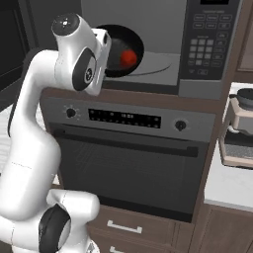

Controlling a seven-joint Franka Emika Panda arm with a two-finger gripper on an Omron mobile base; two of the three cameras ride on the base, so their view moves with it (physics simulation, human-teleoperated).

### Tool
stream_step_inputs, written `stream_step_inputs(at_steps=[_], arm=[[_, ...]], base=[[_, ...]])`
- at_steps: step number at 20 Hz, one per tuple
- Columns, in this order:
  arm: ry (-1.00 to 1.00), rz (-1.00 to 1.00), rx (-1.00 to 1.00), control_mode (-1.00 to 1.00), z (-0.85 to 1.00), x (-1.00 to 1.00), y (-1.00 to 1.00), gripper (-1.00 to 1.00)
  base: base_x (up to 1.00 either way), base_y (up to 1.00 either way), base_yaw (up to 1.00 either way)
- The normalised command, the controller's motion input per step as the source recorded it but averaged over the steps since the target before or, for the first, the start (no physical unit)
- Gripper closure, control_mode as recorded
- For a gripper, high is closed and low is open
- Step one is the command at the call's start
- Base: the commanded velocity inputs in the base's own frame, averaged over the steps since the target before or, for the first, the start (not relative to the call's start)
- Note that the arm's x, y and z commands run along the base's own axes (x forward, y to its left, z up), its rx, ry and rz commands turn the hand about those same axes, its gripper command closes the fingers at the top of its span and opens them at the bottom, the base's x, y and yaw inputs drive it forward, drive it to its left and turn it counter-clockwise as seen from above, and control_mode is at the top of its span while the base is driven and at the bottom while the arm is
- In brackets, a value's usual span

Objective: Pick the bell pepper from the sink and place it in the bowl. Then pick the bowl and place it in the microwave. Then close the microwave door and press the start button.

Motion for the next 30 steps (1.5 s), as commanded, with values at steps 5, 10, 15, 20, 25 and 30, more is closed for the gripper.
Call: stream_step_inputs(at_steps=[5,10,15,20,25,30], arm=[[0.04,0.07,-0.01,-1.0,0.0,0.5,0.0,1.0],[0.05,0.07,-0.01,-1.0,0.0,0.53,0.0,1.0],[0.05,0.07,-0.02,-1.0,-0.01,0.47,0.0,1.0],[0.04,0.03,-0.02,-1.0,-0.12,0.45,0.0,1.0],[0.09,0.01,-0.05,-1.0,-0.27,0.3,0.0,1.0],[0.06,0.01,-0.02,-1.0,-0.25,0.23,0.0,1.0]], base=[[0.0,0.0,0.0],[0.0,0.0,0.0],[0.0,0.0,0.0],[0.0,0.0,0.0],[0.0,0.0,0.0],[0.0,0.0,0.0]])
